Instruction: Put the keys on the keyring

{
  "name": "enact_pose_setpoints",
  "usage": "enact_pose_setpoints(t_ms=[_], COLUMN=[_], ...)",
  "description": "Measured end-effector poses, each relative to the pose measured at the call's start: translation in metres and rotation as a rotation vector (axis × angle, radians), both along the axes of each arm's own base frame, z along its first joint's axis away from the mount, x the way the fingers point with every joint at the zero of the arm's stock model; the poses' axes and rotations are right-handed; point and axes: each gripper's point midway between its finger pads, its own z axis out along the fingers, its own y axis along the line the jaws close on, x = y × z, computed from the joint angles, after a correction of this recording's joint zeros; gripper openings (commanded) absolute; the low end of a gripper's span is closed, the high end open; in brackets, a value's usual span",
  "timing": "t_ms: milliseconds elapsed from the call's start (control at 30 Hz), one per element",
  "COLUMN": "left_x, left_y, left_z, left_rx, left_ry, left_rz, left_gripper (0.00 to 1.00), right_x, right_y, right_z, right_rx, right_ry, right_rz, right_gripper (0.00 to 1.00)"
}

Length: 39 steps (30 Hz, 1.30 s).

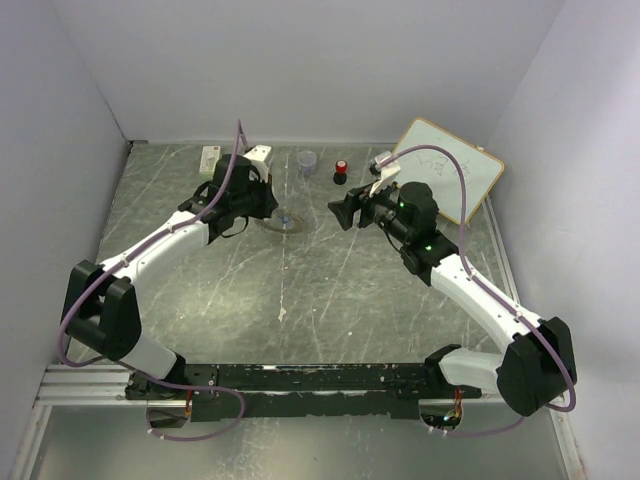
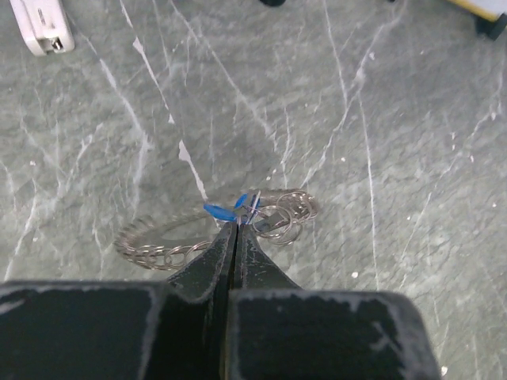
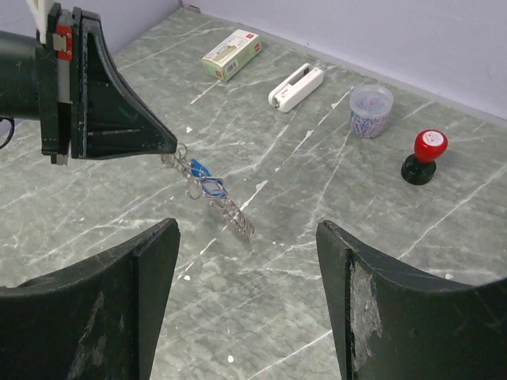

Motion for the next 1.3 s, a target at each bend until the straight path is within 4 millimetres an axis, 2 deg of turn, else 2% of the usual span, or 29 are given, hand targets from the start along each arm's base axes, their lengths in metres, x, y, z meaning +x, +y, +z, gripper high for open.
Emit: enact_pose_setpoints(t_ms=[233,567,700,833,1200,1233,1300], left_x=[-0.001,0.035,0.043,0.041,0.017,0.015,0.011], left_y=[0.003,-0.03,-0.044,-0.058,-0.107,-0.111,-0.117], left_z=[-0.015,-0.038,-0.051,-0.059,-0.053,-0.054,-0.058], left_rx=[0.053,0.04,0.02,0.003,-0.042,-0.043,-0.045], left_ry=[0.034,0.039,0.039,0.042,0.002,0.003,0.01], left_rz=[-0.014,-0.093,-0.131,-0.174,-0.342,-0.356,-0.381], left_gripper=[0.07,0.07,0.07,0.07,0.07,0.09,0.23], right_x=[0.001,-0.002,-0.002,-0.001,0.0,0.0,0.001], right_y=[-0.003,-0.011,-0.013,-0.015,-0.016,-0.016,-0.017], right_z=[-0.002,0.004,0.003,0.003,0.002,0.002,0.002], right_rx=[-0.003,-0.002,-0.005,-0.005,-0.006,-0.006,-0.007], right_ry=[0.001,-0.014,-0.014,-0.014,-0.013,-0.014,-0.014], right_rz=[-0.005,-0.022,-0.029,-0.033,-0.039,-0.041,-0.049], right_gripper=[0.7,0.71,0.71,0.71,0.71,0.71,0.71])
